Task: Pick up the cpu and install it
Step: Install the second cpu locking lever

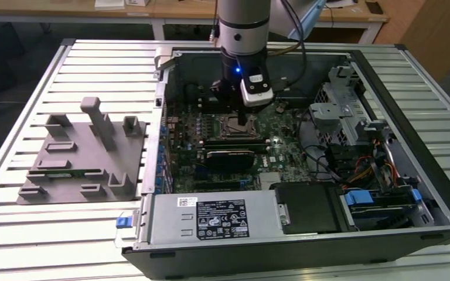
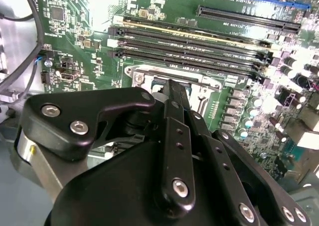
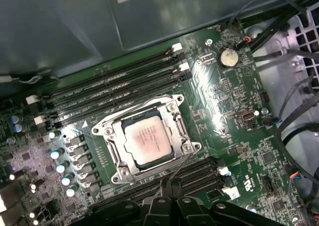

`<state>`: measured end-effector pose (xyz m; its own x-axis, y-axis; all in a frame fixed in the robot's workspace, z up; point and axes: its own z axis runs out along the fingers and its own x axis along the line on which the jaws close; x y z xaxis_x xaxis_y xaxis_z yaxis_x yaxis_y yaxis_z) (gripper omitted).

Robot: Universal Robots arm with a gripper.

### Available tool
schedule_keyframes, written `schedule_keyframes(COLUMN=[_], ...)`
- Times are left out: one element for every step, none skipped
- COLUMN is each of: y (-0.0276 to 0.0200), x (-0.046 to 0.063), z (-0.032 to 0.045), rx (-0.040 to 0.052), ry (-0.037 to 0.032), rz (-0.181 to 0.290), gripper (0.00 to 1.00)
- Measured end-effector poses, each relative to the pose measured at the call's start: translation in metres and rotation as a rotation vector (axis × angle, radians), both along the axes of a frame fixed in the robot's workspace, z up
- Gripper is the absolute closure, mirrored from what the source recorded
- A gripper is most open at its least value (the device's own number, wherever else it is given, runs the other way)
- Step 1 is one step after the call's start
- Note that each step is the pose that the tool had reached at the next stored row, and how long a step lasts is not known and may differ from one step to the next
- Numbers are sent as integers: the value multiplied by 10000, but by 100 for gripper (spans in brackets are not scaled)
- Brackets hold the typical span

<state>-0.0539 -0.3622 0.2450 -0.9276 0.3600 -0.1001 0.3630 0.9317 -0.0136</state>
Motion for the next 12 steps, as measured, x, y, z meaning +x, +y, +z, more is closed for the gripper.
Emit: schedule_keyframes(y=[-4,-9,-15,-22,-28,-33,-39,-45,-50,-53,-56,-59], x=[0,0,-2,-3,-4,-5,-7,-11,-14,-17,-21,-25], z=[-9,-19,-29,-40,-49,-58,-64,-69,-75,-81,-87,-92], rx=[1,1,1,2,2,2,2,1,1,2,1,1], ry=[15,33,48,60,67,74,77,79,79,78,78,78], rz=[62,121,180,246,308,371,437,498,568,648,738,825], gripper=[89,89,89,89,89,89,89,89,89,89,89,89])
